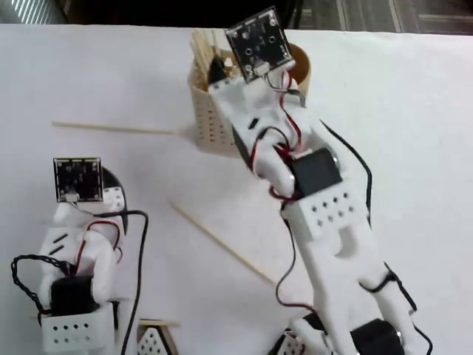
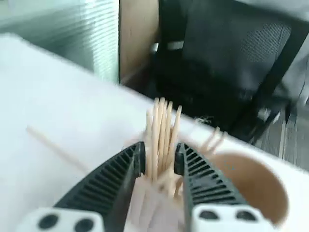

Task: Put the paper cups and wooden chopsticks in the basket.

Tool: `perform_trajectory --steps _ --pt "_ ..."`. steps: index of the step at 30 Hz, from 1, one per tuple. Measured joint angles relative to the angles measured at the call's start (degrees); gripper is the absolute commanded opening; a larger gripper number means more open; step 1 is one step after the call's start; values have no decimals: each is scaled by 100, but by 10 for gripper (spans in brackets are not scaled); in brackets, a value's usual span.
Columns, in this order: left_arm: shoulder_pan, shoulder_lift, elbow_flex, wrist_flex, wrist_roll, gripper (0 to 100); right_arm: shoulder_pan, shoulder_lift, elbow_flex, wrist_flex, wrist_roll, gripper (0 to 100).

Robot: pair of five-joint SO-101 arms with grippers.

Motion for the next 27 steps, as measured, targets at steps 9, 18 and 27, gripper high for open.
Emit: perform_trajectory --steps 9,18,27 --pt "-9 0 0 0 0 24 -870 44 642 3218 9 101" --pt "-431 0 0 0 0 24 -1600 1327 2418 2013 316 101" --pt "-431 0 0 0 0 24 -1635 2664 2426 1055 316 101"
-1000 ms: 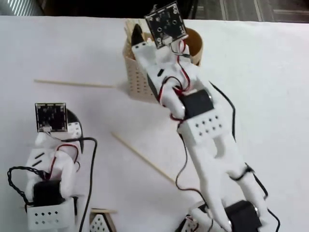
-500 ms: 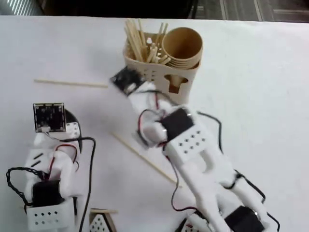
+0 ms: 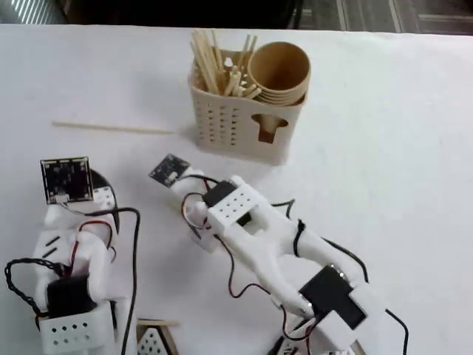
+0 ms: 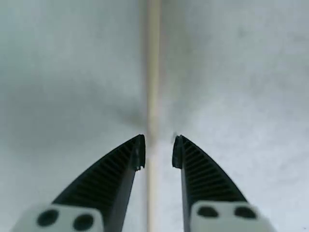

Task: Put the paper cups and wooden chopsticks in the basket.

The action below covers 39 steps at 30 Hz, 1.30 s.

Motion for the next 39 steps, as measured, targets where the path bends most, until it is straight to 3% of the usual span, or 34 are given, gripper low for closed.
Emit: perform_trajectory --steps 15,19,28,39 --pt "0 0 0 0 0 24 -185 448 9 -352 0 95" --pt "0 0 0 0 0 24 -167 791 -44 -466 0 13" --pt "0 0 0 0 0 24 -193 888 -782 475 0 17" --pt "0 0 0 0 0 24 870 -967 -2514 1371 9 17"
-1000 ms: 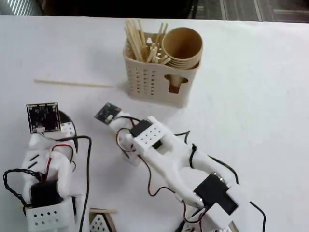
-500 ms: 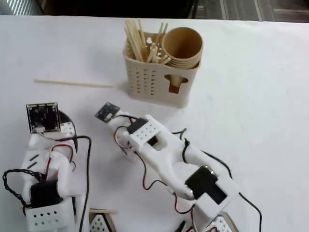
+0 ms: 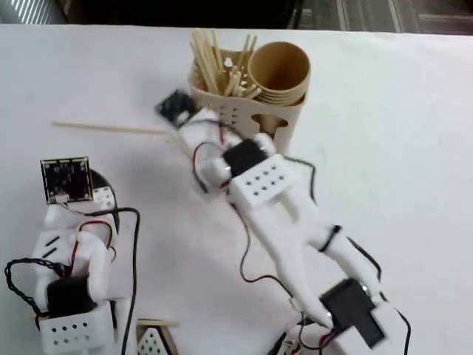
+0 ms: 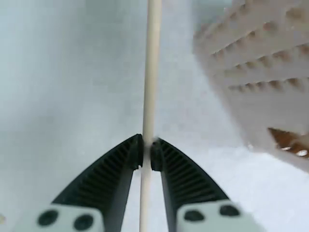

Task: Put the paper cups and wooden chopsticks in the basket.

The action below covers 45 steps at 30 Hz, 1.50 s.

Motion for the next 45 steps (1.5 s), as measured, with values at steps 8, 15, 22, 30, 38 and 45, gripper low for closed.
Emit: perform_trajectory --steps 8,15,22,30,38,45 --pt "0 0 0 0 0 24 457 -387 -1714 -510 -501 17" --pt "0 0 0 0 0 24 747 -387 -1934 -2418 -1240 18" --pt "0 0 0 0 0 24 1011 -255 -1354 -4677 -1310 18" --pt "0 0 44 0 0 24 1196 299 -422 -6119 -1310 29" --pt "0 0 105 -123 0 24 1284 571 -431 -5662 -1310 156" --pt "-554 0 105 -220 237 24 826 563 -1257 -4079 -1037 111"
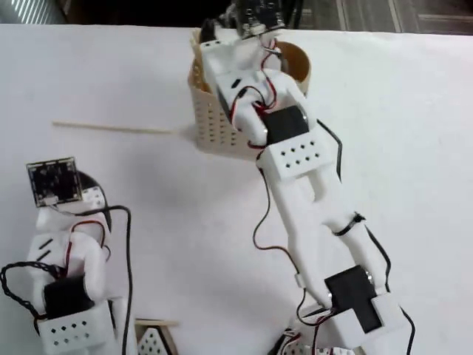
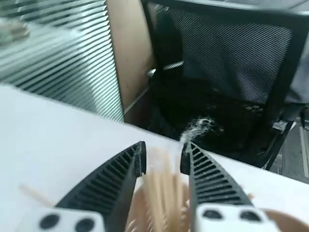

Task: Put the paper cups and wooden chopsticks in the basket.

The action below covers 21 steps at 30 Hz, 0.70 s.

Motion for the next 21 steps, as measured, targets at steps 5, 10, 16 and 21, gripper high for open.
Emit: perform_trajectory --steps 5,10,16,21 --pt "-598 0 0 -193 132 24 -774 0 -105 897 826 109" --pt "-1020 0 0 -220 193 24 -1345 70 -105 1415 1222 109" --pt "-1187 0 0 -185 387 24 -1653 1160 -211 1371 1582 112" --pt "-1178 0 0 -185 387 24 -1644 2418 -695 1178 1820 113"
